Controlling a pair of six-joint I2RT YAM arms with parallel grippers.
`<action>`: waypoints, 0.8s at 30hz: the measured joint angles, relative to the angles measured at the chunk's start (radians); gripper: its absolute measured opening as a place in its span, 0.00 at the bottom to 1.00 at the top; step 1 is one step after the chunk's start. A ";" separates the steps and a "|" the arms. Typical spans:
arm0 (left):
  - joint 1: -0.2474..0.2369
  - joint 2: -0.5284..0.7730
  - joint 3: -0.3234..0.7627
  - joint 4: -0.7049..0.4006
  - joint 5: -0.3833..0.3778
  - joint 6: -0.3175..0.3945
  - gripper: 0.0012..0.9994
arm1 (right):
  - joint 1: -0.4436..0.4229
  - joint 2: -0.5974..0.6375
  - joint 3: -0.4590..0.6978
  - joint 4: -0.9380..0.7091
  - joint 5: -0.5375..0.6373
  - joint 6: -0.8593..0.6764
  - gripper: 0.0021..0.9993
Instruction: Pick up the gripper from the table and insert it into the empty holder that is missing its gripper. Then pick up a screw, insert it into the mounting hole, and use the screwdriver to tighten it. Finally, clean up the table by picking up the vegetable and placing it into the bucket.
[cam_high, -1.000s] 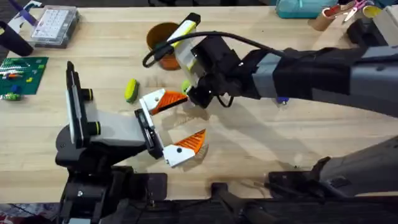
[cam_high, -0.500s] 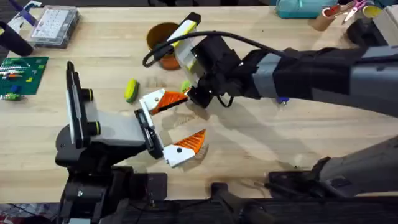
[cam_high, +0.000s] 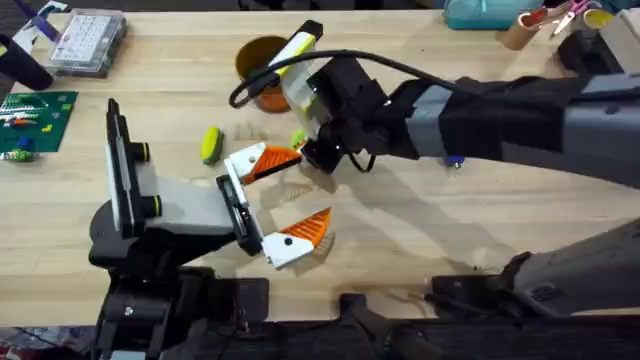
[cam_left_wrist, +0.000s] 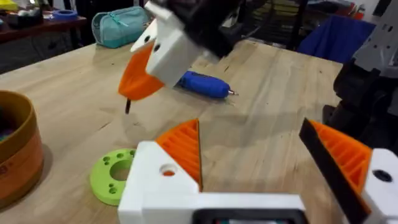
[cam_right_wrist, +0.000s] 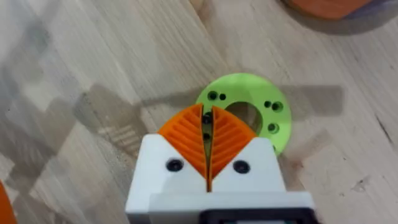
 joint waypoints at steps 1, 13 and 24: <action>0.000 0.000 0.000 0.000 0.000 0.000 0.99 | 0.000 0.000 0.000 0.000 0.000 0.000 0.01; 0.000 0.000 0.000 0.000 0.000 0.000 0.99 | 0.000 -0.004 0.000 -0.002 0.000 0.000 0.01; 0.000 0.000 0.000 0.000 0.000 0.000 0.99 | -0.060 -0.123 0.030 -0.083 0.000 -0.001 0.01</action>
